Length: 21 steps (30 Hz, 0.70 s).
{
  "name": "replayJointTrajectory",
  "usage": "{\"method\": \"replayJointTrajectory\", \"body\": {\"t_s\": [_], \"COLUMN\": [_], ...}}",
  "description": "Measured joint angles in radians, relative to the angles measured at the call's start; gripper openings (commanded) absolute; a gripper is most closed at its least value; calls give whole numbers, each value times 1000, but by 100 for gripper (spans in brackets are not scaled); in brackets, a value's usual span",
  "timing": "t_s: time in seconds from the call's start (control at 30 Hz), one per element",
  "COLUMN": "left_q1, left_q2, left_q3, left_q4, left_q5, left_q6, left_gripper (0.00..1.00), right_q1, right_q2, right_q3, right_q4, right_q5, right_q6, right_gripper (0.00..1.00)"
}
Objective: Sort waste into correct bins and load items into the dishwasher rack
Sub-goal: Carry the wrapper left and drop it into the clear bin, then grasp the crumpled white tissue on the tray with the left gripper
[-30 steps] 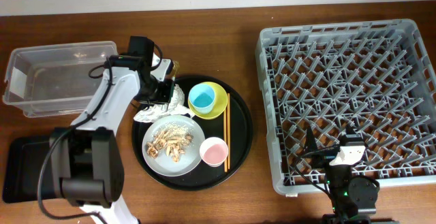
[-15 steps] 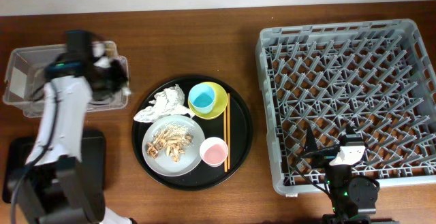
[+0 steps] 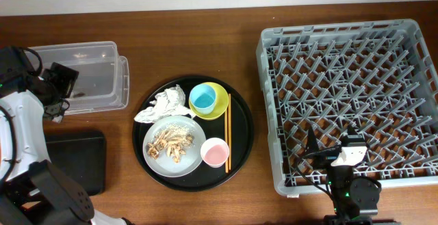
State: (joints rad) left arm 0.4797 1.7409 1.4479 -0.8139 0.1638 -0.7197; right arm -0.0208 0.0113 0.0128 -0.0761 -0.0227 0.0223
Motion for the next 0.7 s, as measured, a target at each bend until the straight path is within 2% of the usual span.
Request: {"method": "replayJointTrajectory", "body": {"t_s": [0.07,0.23,0.27,0.3,0.37,0.43,0.57,0.7], "left_q1": [-1,-17,-27,-50,-97,-161,-301,-431], "left_q2": [0,0,0,0,0,0,-2,-2], "left_q3": [0,0,0,0,0,-18,-112,-214], "left_q4": [-11,-28,-40,-71,-130,-146,-89,8], "left_q5": [12,235,266,301,337,351,323,266], "left_q6": [2,222,259,320,423,502,580,599], "left_gripper": [99,98,93,84,76,64,63,63], "right_q1": [0,0,0,0,0,0,0,0], "right_q2": [0,0,0,0,0,0,0,0], "right_q3": [0,0,0,0,0,0,0,0], "right_q4": [0,0,0,0,0,0,0,0], "right_q5": [0,0,0,0,0,0,0,0], "right_q6": [0,1,0,0,0,0,0,0], "right_gripper": [98,98,98,99,98,98,98,98]}}
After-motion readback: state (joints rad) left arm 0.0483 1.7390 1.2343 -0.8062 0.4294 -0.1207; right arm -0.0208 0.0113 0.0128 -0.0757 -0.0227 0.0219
